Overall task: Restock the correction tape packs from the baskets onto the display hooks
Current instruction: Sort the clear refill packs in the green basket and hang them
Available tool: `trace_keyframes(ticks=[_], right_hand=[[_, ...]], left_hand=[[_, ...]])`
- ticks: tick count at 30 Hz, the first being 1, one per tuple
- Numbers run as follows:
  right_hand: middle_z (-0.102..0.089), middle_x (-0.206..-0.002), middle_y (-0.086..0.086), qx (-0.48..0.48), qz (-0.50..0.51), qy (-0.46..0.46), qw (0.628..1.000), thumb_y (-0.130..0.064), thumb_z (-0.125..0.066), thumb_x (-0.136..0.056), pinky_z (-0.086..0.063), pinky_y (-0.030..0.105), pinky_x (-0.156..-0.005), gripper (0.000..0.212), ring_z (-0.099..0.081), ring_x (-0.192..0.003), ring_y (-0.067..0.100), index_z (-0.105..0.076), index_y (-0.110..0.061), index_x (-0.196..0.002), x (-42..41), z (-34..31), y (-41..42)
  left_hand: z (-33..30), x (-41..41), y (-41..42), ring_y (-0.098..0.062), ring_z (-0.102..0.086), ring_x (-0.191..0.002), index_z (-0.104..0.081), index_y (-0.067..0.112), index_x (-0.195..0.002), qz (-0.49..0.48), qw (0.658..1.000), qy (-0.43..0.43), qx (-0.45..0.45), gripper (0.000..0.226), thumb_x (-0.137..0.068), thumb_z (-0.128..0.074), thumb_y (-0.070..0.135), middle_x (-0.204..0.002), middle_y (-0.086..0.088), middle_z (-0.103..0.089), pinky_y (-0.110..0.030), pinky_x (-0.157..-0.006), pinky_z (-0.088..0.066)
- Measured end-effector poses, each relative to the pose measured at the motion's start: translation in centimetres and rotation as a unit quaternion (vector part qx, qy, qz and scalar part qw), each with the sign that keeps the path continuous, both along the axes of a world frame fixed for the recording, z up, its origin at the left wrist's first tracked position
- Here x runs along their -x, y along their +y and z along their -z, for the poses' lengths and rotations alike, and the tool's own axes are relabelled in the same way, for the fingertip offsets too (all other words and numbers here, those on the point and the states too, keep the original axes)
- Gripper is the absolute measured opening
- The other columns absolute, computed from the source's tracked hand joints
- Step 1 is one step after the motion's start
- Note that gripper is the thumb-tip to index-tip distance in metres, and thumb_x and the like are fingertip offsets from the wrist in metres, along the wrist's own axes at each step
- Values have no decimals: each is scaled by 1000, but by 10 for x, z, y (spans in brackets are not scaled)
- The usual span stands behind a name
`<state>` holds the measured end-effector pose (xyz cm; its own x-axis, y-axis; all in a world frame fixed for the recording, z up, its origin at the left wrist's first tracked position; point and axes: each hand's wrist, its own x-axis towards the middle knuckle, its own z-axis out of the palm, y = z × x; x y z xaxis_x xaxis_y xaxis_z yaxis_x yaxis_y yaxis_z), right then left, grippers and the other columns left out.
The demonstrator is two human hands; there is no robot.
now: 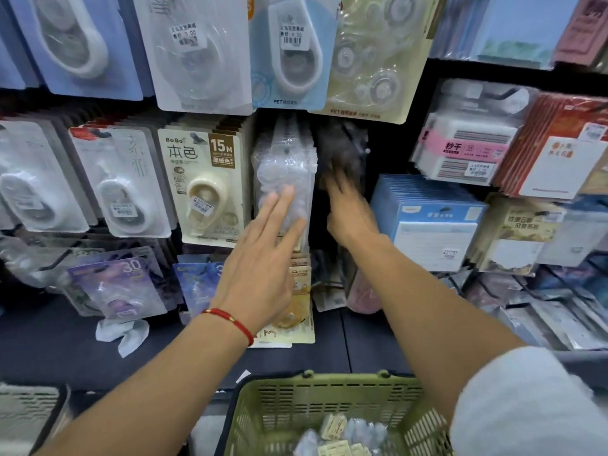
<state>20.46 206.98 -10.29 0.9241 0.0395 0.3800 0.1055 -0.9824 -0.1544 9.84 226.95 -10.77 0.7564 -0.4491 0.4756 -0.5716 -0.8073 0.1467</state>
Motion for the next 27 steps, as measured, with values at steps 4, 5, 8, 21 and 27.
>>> trace_keyframes(ticks=[4, 5, 8, 21, 27], right_hand=[[0, -177, 4, -42, -9, 27, 999, 13, -56, -86, -48, 43, -111, 99, -15, -161, 30, -11, -20, -168, -6, -1, -5], [-3, -177, 6, -69, -16, 27, 997, 13, -55, -86, -49, 42, -110, 95, -20, -159, 31, -17, -18, -168, -1, 2, -4], [-19, -173, 12, -173, -45, 12, 984, 11, -50, -89, -38, 34, -119, 78, -35, -153, 30, -34, -12, -162, 34, 25, -4], [-77, -111, 3, -98, -79, 318, 939, -20, -61, -96, -57, 40, -89, 24, -70, -102, 25, -71, -19, -118, 209, 201, -33], [-49, -154, 18, -24, -104, 557, 823, -41, -61, -103, -45, 44, -111, 64, -50, -138, 36, -40, -7, -154, 272, 316, 18]], left_hand=[[3, 0, 3, -25, 10, -162, -36, 14, -160, 10, 1000, -8, 2, 83, -82, -59, -4, -175, -8, 9, -43, -130, -20], [5, 1, 4, -26, 8, -162, -38, 13, -159, 14, 1000, -8, 0, 82, -82, -60, -3, -175, -9, 7, -43, -131, -19], [10, 8, 9, -31, -9, -162, -48, 10, -153, 25, 999, 16, 21, 74, -82, -64, -3, -174, -12, -12, -44, -126, -29], [145, 110, 41, -27, -41, -137, -55, 25, -141, 8, 920, 301, -249, 50, -91, -55, 20, -148, 0, -48, -46, -102, -48], [213, 146, 44, -33, 11, -161, -51, 34, -150, -80, 890, 360, -270, 59, -94, -64, 20, -175, -2, -3, -57, -129, -14]])
